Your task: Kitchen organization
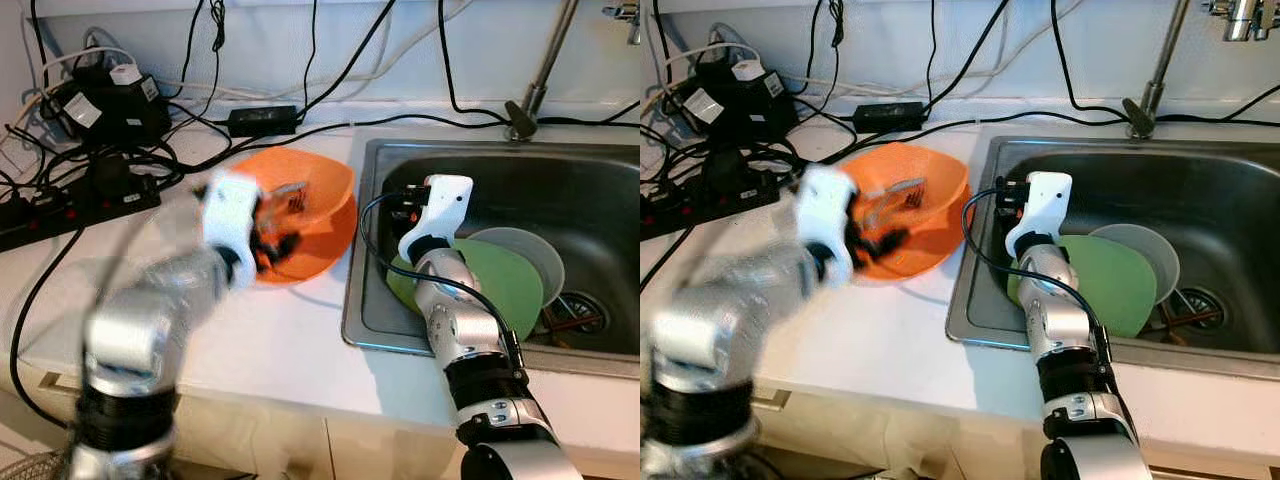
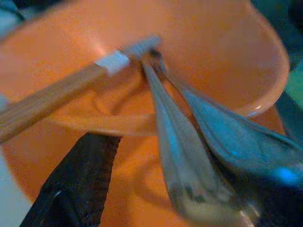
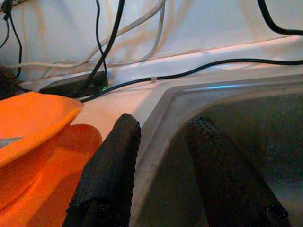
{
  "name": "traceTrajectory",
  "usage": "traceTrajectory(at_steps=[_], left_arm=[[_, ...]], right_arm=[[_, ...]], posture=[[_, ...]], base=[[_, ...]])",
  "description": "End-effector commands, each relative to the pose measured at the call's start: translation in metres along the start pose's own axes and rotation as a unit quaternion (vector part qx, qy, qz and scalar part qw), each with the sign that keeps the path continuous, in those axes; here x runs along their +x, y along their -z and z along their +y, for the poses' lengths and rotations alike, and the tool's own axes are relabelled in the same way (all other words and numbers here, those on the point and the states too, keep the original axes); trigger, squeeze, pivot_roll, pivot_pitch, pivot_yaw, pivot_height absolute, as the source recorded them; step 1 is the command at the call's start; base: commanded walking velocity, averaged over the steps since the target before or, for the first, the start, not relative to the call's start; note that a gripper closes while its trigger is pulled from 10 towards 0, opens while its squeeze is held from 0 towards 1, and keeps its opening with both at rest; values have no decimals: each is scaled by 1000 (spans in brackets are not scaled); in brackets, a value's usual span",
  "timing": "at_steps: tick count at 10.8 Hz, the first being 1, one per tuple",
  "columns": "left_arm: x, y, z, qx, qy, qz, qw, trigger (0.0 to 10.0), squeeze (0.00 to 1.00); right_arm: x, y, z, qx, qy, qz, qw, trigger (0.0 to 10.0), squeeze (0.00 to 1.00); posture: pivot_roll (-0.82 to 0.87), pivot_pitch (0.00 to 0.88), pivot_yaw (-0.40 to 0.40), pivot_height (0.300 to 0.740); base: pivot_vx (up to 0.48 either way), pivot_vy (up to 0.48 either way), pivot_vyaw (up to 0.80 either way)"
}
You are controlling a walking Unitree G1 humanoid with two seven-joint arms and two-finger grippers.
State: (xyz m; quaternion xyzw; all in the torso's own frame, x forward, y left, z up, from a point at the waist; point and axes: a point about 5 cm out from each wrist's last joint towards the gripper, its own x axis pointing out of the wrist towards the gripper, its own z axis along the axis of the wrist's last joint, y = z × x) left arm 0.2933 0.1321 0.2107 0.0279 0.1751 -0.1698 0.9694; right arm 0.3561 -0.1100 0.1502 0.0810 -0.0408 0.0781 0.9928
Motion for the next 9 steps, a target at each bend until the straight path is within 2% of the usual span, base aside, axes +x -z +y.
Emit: traceTrajectory(at_steps=[1,3,5,9], left_arm=[[-8,-11,8,8,-21,-15,1000,10000,0],[-23,-29,21,23,-38,-31,999,10000,0],[-29,-27,25,20,-44,-26,998,10000,0],[-32,-27,21,12,-34,-23,999,10000,0]], right_arm=[[1,1,3,4,-9,5,1000,10000,0],[3,1,5,7,-14,6,1000,10000,0],[5,1,10,10,-21,6,1000,10000,0],[5,2,12,11,-26,8,1000,10000,0]], posture=[[155,0,90,740],[178,0,84,740],[187,0,82,740],[188,0,81,740]], base=[[0,0,0],[0,0,0],[0,0,0],[0,0,0]])
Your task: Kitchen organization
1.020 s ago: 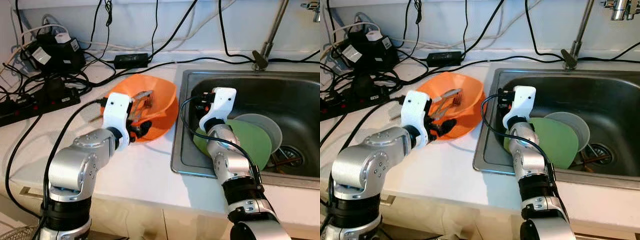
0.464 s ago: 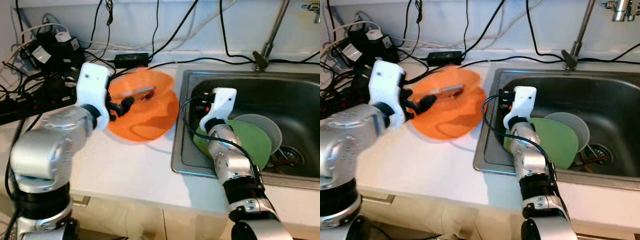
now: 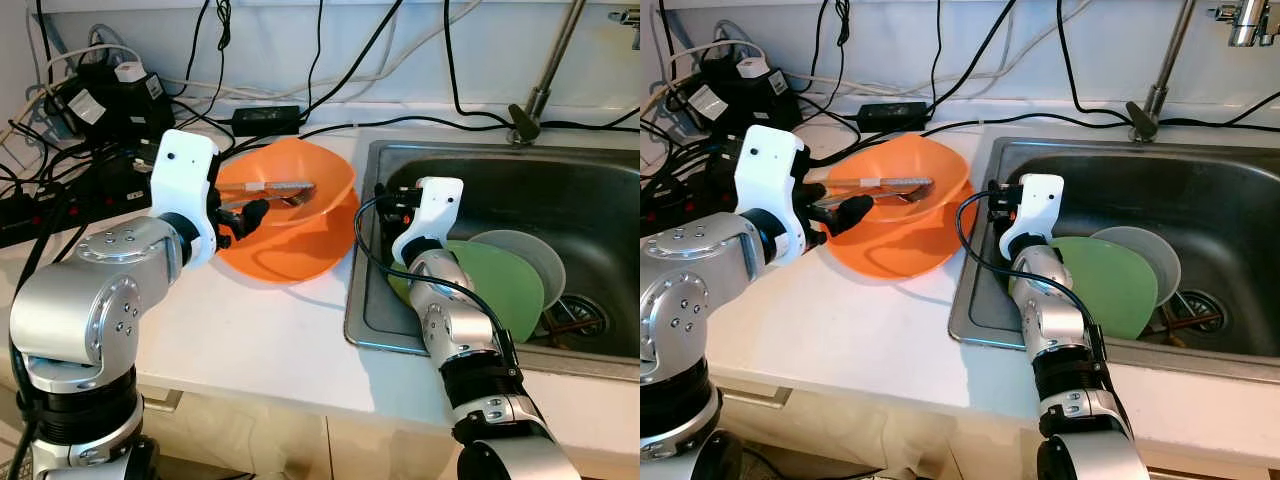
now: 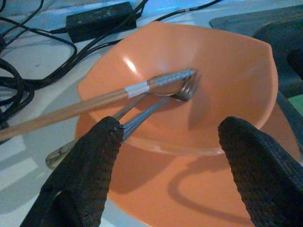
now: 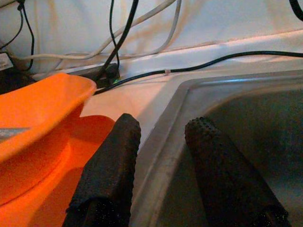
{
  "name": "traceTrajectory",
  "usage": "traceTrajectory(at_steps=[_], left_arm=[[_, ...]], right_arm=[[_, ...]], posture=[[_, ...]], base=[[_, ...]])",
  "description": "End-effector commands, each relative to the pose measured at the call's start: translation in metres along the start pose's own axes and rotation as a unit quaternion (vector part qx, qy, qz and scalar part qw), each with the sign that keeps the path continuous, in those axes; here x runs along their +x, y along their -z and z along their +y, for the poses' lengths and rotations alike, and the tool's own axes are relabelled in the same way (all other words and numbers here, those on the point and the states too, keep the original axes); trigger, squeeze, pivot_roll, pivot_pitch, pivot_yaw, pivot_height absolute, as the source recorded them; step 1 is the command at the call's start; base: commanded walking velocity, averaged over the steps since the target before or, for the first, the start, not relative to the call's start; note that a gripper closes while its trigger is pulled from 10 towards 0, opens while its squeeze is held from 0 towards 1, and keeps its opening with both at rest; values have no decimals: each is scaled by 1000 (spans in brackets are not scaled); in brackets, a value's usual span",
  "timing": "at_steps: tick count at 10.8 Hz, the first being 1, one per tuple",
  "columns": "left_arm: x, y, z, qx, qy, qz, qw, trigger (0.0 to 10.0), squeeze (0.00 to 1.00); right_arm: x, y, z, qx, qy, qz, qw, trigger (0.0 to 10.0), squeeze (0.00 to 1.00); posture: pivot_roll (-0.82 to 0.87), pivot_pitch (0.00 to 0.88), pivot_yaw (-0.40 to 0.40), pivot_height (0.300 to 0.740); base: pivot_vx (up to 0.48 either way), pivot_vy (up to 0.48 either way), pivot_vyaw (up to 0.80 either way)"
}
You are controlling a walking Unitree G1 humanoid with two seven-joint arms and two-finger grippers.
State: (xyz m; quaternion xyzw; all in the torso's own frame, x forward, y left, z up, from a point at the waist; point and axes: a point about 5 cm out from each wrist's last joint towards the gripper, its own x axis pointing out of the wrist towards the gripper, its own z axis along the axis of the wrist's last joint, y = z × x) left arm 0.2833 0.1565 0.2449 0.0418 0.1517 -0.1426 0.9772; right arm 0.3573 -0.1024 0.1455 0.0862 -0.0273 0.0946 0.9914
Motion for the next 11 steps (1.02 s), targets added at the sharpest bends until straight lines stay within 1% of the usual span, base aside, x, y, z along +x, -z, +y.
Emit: traceTrajectory(at_steps=[1,2,3,4,6,7,8,10,11], left_arm=[[-4,-11,0,10,1,-29,1000,10000,0],[-4,-16,-5,12,18,-47,999,10000,0],[-1,-16,-19,17,61,-50,997,10000,0],[2,-4,-30,22,96,-26,995,10000,0],[2,13,-37,32,125,8,992,10000,0],[2,22,-35,30,119,26,992,10000,0],[3,31,-28,23,103,44,993,10000,0],[8,42,-23,19,85,61,994,10000,0],[13,48,-21,17,72,62,995,10000,0]], right_arm=[[4,-5,5,5,-10,-8,1000,10000,0],[4,-5,4,5,-9,-8,1000,10000,0],[3,-4,4,5,-9,-8,1000,10000,0],[3,-5,4,6,-8,-9,1000,10000,0],[3,-4,3,5,-8,-9,1000,10000,0],[2,-3,3,4,-8,-7,1000,10000,0],[2,-3,4,4,-10,-6,1000,10000,0],[2,-2,7,5,-15,-4,1000,10000,0],[2,-2,7,5,-16,-4,1000,10000,0]], posture=[[186,0,80,740],[186,0,80,740],[178,0,81,740],[173,0,82,740],[169,0,83,740],[172,0,82,740],[175,0,81,740],[170,0,81,740],[167,0,79,740]], base=[[0,0,0],[0,0,0],[0,0,0],[0,0,0],[0,0,0],[0,0,0],[0,0,0],[0,0,0],[0,0,0]])
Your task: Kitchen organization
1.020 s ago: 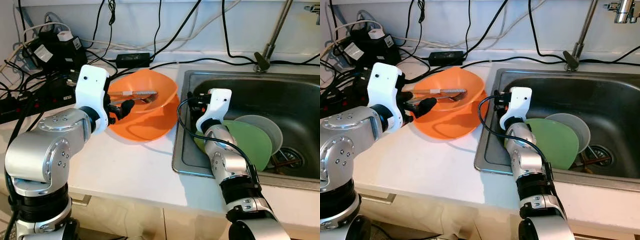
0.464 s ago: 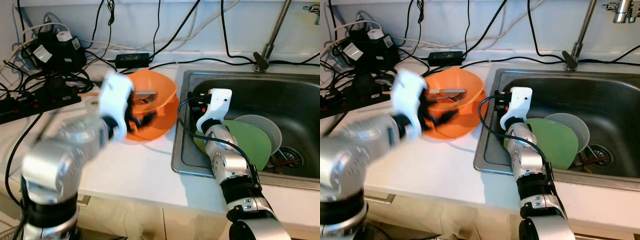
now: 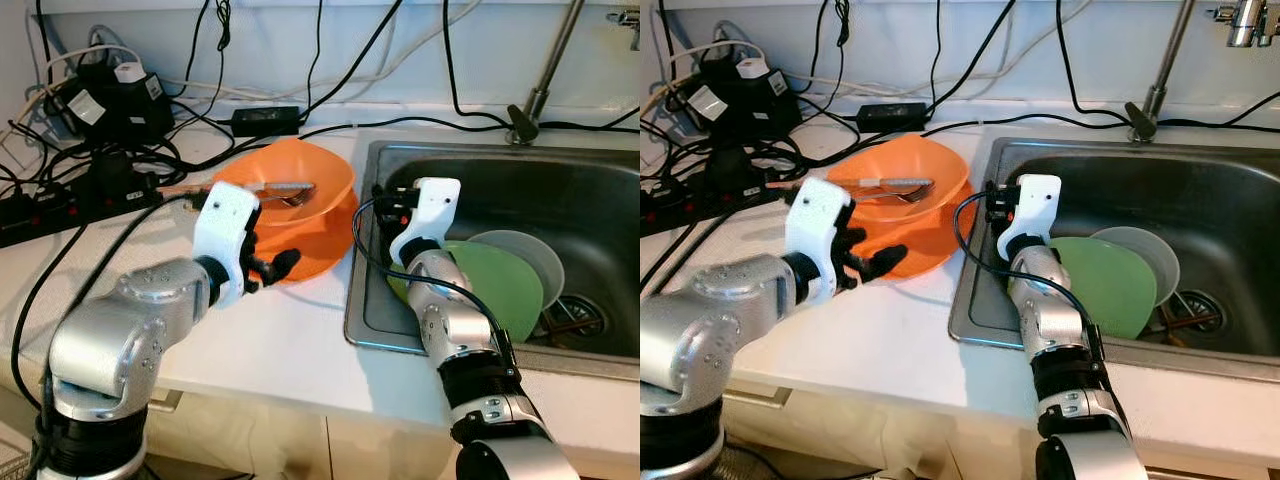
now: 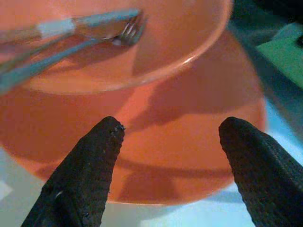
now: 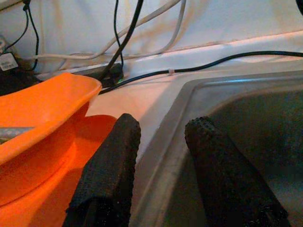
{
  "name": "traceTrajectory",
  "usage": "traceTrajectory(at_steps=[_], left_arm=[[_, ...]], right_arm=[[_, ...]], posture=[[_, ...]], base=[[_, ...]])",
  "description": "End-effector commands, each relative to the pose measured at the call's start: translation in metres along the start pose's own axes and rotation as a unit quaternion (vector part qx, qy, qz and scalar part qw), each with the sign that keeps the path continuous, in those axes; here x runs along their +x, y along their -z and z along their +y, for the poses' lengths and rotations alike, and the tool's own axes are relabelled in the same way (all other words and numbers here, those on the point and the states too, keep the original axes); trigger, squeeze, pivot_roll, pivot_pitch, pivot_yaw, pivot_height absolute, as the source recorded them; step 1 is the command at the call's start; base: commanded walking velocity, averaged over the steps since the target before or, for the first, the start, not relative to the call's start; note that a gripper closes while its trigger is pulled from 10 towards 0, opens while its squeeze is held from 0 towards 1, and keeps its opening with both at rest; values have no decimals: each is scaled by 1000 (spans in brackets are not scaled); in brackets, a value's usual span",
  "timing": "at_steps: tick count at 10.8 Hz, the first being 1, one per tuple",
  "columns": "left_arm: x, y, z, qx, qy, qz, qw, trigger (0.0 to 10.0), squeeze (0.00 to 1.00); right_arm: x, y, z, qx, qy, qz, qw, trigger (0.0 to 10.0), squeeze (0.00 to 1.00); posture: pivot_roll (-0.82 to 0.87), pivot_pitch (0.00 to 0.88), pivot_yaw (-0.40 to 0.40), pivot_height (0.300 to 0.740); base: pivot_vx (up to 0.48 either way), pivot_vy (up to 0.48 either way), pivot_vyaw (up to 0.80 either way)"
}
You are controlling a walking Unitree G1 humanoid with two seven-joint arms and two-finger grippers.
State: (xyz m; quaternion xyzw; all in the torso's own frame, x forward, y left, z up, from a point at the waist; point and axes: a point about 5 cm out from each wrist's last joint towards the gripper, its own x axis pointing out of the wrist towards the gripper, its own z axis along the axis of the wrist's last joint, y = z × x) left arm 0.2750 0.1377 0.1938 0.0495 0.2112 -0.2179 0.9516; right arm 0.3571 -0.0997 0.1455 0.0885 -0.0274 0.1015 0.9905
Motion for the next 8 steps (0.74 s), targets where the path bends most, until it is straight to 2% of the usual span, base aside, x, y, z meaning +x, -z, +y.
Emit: traceTrajectory(at_steps=[1,4,8], left_arm=[[4,3,3,-5,-14,-5,1000,10000,0],[21,9,0,-31,-21,-16,999,10000,0],[46,12,-6,-38,-28,-26,999,10000,0]], right_arm=[[2,-3,4,1,-10,-5,1000,10000,0],[2,-4,3,-1,-9,-6,1000,10000,0],[-1,-4,2,1,-5,-8,1000,10000,0]], posture=[[156,0,82,740],[147,0,80,740],[131,0,80,740]], base=[[0,0,0],[0,0,0],[0,0,0]])
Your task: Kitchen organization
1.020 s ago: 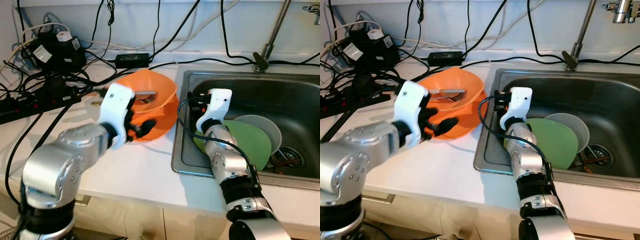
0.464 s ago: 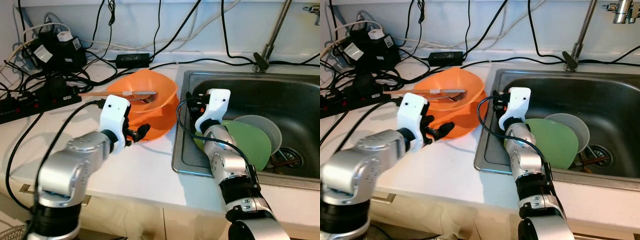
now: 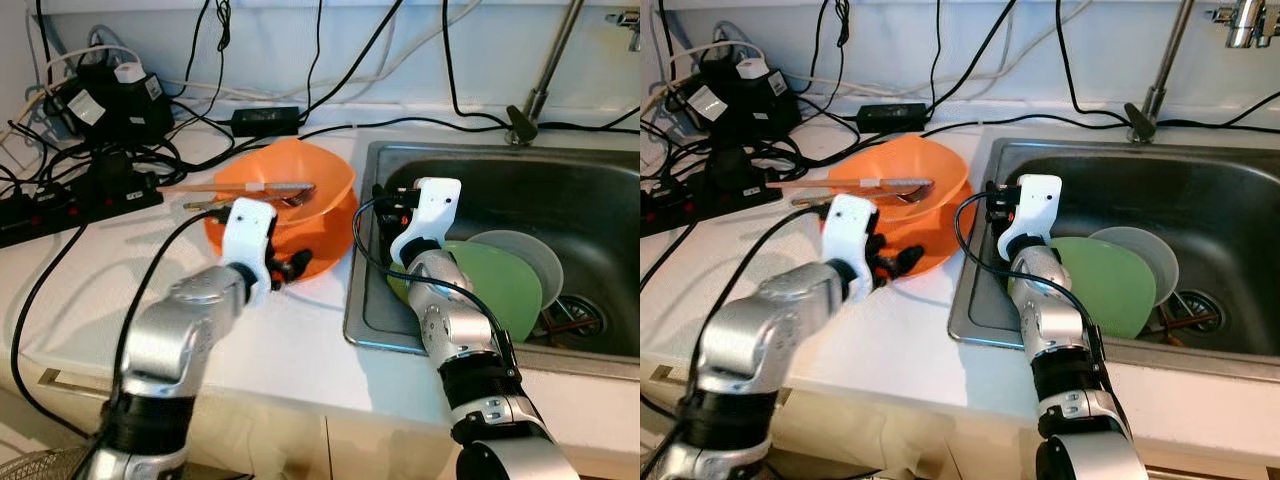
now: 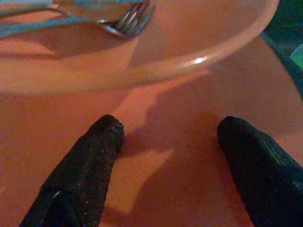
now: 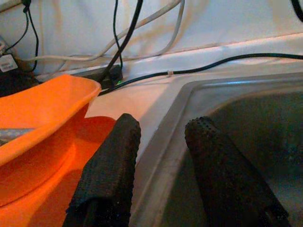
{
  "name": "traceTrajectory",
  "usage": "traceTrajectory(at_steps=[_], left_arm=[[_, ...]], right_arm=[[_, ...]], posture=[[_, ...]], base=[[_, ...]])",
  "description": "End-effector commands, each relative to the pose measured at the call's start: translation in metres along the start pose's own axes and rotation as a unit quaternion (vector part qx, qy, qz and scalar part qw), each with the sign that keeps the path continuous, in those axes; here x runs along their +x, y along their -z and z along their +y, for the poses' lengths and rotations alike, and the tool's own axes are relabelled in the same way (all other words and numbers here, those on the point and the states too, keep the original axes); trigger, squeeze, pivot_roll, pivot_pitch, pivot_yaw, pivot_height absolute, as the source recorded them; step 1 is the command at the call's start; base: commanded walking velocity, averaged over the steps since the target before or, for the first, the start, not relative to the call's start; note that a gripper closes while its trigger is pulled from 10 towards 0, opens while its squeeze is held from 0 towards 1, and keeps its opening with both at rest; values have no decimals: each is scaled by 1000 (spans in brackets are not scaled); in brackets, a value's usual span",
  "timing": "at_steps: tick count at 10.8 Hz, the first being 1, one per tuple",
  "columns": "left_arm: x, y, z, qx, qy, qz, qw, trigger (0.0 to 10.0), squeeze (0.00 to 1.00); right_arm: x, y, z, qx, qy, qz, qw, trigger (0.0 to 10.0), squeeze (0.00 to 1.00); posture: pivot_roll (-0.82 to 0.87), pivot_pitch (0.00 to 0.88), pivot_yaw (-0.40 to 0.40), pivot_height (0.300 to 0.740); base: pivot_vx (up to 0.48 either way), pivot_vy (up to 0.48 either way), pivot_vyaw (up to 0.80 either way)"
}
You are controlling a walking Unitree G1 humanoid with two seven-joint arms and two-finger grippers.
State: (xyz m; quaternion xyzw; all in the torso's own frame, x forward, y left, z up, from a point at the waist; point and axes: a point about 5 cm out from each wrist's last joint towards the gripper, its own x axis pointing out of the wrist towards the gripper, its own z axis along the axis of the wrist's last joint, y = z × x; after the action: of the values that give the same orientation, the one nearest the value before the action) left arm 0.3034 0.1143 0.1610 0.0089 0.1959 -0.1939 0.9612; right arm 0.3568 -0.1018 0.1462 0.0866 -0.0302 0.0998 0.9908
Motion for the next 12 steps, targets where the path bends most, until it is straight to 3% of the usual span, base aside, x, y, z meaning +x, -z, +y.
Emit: traceTrajectory(at_steps=[1,4,8,10,12], left_arm=[[3,-3,1,14,-11,-5,1000,10000,0],[13,-2,1,33,-17,-7,999,10000,0],[19,6,11,23,-37,7,999,10000,0],[5,16,13,-7,-26,51,998,10000,0],[-18,20,16,-15,-20,74,997,10000,0]], right_arm=[[-1,-3,0,3,-1,-5,1000,10000,0],[-1,-2,2,4,-1,-4,1000,10000,0],[-1,-2,2,4,-2,-3,1000,10000,0],[-3,-1,2,3,-2,-2,1000,10000,0],[-3,0,1,4,0,-1,1000,10000,0]], posture=[[129,0,79,740],[128,0,80,740],[127,0,81,740],[136,0,93,740],[156,0,102,740]], base=[[0,0,0],[0,0,0],[0,0,0],[0,0,0],[0,0,0]])
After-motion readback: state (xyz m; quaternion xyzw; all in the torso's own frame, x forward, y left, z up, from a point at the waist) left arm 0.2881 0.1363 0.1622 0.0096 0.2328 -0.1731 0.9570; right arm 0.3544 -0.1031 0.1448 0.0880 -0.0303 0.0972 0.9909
